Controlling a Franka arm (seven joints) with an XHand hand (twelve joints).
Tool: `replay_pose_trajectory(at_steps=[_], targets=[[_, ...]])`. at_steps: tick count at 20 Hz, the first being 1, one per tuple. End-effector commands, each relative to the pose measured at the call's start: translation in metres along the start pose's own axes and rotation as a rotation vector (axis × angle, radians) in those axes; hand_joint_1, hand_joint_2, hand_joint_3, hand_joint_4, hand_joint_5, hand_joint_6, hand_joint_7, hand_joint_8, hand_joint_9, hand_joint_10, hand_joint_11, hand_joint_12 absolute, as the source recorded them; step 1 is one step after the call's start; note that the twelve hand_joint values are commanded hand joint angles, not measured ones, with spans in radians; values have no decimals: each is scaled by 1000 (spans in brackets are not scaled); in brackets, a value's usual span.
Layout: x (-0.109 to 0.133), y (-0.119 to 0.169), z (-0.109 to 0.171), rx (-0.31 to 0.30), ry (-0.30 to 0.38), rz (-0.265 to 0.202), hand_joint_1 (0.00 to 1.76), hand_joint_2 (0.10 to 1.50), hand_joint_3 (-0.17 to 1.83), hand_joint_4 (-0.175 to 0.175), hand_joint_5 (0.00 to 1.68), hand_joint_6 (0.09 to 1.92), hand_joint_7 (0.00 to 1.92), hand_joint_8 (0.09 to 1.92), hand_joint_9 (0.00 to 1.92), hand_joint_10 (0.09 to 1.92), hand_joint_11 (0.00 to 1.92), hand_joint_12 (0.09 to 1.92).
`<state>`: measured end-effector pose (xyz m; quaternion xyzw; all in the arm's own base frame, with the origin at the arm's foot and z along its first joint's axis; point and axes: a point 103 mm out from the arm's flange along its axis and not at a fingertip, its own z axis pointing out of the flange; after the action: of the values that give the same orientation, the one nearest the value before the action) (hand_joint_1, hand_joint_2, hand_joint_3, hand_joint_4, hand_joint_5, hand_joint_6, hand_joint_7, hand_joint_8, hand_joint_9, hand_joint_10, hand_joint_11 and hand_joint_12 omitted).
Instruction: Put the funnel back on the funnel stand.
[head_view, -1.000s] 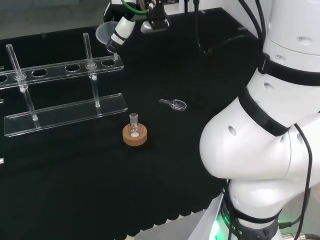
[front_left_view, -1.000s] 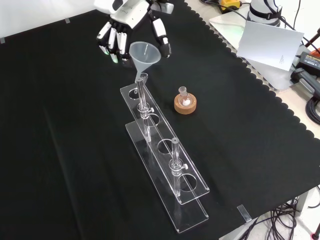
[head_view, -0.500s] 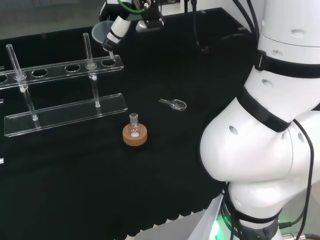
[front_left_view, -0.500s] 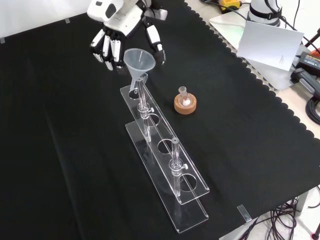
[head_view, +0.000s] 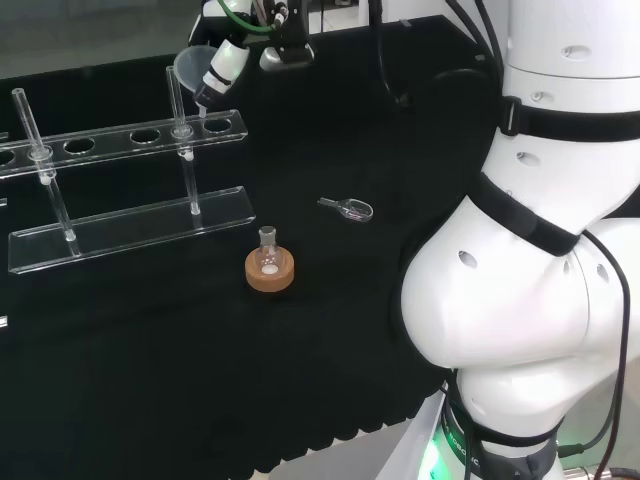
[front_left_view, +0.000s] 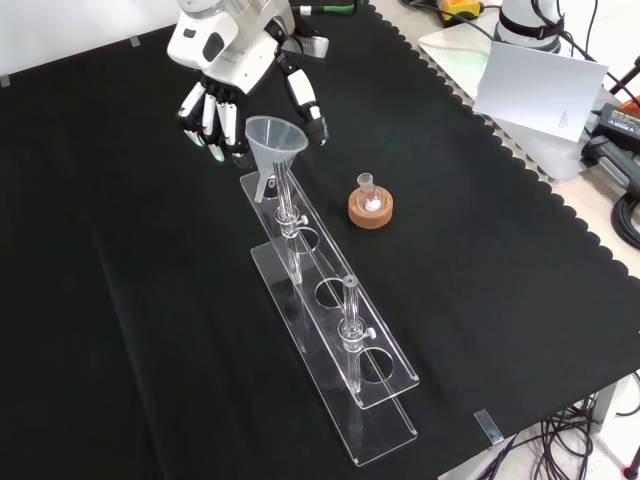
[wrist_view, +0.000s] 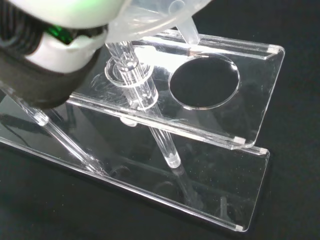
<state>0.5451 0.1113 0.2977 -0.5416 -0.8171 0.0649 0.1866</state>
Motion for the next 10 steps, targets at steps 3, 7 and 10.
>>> replay_pose_trajectory(at_steps=[3, 7, 10], targets=[[0, -9, -5, 1, -2, -8, 932, 520, 551, 35, 771, 563, 1138, 436, 630, 591, 0, 1393], [-1, -17, -12, 2, -16, -5, 931, 521, 554, 34, 769, 563, 1137, 436, 630, 590, 0, 1391], [-2, -21, -12, 12, -21, 1, 931, 521, 556, 33, 769, 563, 1136, 436, 629, 590, 0, 1390]])
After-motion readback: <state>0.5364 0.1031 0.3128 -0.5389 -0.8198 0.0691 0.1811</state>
